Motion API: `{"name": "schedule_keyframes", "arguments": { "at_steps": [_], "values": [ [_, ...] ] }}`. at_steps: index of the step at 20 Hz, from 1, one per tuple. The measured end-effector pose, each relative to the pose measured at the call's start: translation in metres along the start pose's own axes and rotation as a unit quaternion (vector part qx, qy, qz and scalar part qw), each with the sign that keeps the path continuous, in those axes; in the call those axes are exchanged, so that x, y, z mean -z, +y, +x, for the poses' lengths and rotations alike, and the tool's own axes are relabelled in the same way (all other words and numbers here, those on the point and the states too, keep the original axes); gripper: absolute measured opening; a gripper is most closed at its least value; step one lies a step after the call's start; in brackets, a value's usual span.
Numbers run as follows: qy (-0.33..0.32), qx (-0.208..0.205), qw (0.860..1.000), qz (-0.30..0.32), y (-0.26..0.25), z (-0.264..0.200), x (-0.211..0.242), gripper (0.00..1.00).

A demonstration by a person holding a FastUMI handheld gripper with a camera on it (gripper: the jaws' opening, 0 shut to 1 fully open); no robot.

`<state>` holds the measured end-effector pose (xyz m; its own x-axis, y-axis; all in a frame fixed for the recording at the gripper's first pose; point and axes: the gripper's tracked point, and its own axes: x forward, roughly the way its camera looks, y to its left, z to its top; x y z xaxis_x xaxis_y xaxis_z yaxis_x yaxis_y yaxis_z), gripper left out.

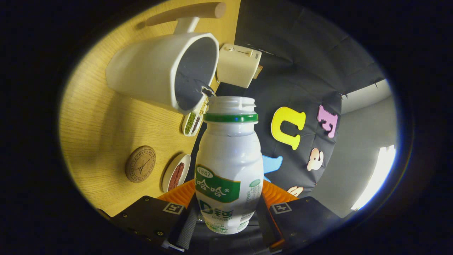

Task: Take the bottle from table, then pour the juice into the cup, finally place the bottle on the coaster

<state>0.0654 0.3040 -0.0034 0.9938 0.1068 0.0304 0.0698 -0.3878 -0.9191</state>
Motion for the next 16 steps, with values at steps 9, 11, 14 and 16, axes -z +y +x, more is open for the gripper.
{"name": "schedule_keyframes", "arguments": {
  "at_steps": [9,11,14,16],
  "values": [
    [-0.007,0.02,0.999,-0.038,-0.014,0.002,-0.001,0.74],
    [-0.004,0.018,0.999,-0.048,-0.015,0.003,0.001,0.74],
    [-0.003,0.025,0.997,-0.067,-0.019,0.004,0.002,0.74],
    [-0.004,0.024,0.997,-0.071,-0.016,0.004,0.001,0.74]
  ]
}}
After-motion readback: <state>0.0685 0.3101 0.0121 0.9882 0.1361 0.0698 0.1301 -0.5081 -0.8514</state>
